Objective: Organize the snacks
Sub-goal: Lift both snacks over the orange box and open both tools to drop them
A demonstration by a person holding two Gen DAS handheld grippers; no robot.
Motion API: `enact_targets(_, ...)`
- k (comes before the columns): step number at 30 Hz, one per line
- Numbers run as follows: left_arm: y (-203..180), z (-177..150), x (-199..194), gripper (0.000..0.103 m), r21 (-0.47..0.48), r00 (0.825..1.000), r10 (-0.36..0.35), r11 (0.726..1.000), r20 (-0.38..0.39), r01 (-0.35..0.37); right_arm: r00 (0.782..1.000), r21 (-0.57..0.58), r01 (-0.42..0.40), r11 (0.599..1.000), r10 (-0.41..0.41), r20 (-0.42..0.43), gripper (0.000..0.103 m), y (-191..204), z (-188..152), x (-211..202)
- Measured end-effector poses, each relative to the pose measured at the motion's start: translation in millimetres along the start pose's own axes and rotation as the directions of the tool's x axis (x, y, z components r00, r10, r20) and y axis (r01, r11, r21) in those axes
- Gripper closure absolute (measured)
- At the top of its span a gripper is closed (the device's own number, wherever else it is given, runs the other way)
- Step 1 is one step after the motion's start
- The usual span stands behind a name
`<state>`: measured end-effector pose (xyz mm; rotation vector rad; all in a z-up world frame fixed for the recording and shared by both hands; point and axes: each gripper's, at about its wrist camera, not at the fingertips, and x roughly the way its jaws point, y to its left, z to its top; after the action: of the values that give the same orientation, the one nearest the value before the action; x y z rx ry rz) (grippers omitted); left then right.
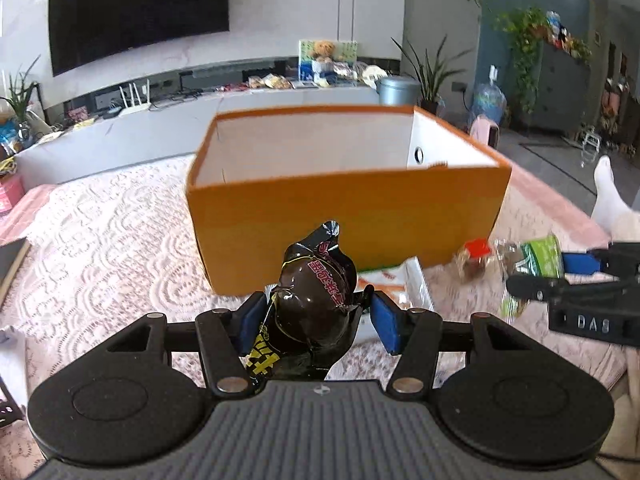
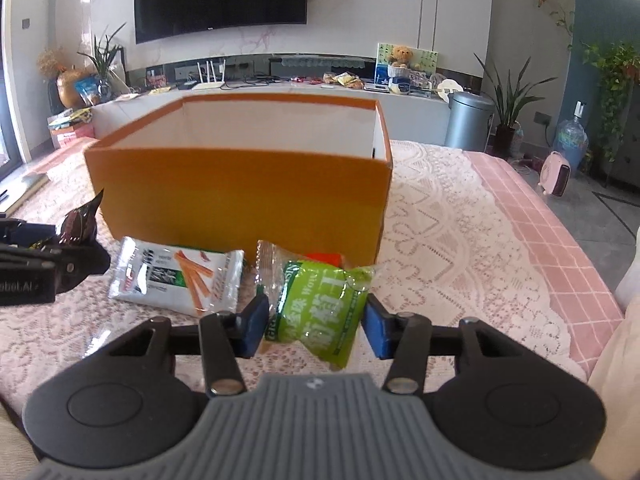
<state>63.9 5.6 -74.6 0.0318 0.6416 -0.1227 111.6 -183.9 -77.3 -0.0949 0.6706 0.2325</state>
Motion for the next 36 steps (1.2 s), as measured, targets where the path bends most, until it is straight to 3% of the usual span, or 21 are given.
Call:
enact_targets(12,-8,39,-32,0.038,-0.022,0.994,-0.034,0.999,0.107,0.037,0.993,-0.04,-0.043,0.998,0.047,0.107,0.057,6,30,-45)
enact_targets(23,-8,86,-32,0.038,-0.011,0.979,-0.065,0.998,0.194,0.069,0.981,-0.098,-0.063,0.993,0.079,0.176,0.059,4,81,-52)
enact_targets(30,-16,106,-20,0.038,0.013,0.974,-0.001,1.0,0.226,-0.002,0.977,-0.113,-0.075,0.991,0.096,0.19,0.059,7,122,-39)
enact_targets(36,-14,115,2,0.038,0.005,0.982,0.02,1.0,0.19,-0.021,0.982,-0.141,-0.061,0.988,0.085,0.171,0.061,11,150,-12)
